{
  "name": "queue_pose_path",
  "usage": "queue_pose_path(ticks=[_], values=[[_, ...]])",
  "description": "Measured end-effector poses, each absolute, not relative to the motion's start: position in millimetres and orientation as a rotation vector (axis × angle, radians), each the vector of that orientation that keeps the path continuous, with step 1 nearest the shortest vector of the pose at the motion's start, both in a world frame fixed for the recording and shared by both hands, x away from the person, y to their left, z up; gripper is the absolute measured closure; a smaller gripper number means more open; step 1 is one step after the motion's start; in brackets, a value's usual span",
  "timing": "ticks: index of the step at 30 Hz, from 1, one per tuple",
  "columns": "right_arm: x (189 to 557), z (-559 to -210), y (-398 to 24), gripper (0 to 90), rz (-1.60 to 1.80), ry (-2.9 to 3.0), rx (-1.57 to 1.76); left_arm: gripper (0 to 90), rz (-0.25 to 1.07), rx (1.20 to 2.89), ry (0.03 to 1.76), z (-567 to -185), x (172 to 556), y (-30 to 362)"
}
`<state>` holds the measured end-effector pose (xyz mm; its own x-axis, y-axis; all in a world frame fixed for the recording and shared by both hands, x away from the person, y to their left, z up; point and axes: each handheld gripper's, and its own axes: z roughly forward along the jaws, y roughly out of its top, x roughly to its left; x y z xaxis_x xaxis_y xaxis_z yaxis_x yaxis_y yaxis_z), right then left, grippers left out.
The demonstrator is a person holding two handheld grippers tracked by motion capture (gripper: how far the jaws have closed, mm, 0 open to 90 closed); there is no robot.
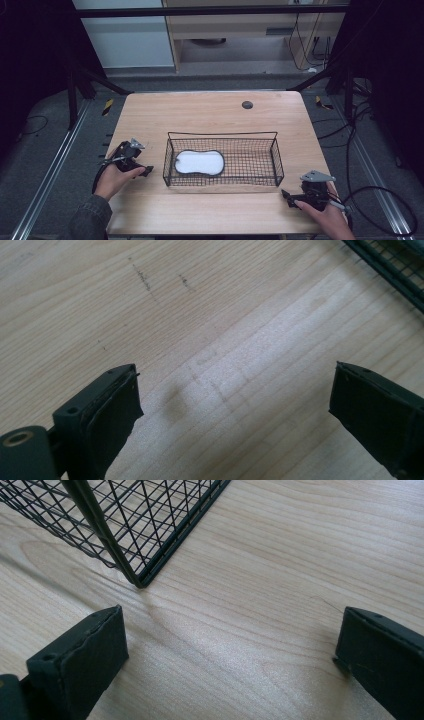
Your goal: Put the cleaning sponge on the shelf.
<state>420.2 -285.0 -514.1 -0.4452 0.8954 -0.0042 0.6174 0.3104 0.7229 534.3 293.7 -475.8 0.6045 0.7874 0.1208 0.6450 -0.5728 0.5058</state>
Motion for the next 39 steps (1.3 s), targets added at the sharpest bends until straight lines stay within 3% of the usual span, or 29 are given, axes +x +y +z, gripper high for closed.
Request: queue_pose_path(ticks=[19,32,39], values=[[420.2,-514.1,-285.0,0.5,0.926,2.176,1.345,3.1,0.482,2.260,1.248,-492.7,551.0,302.8],[420.2,-514.1,-284.9,0.4,0.926,2.175,1.346,0.0,0.517,2.107,1.175,-507.5,549.8,310.1],[420.1,-514.1,-284.9,0.5,0.926,2.174,1.346,0.0,0.514,2.107,1.178,-507.5,549.4,309.9]])
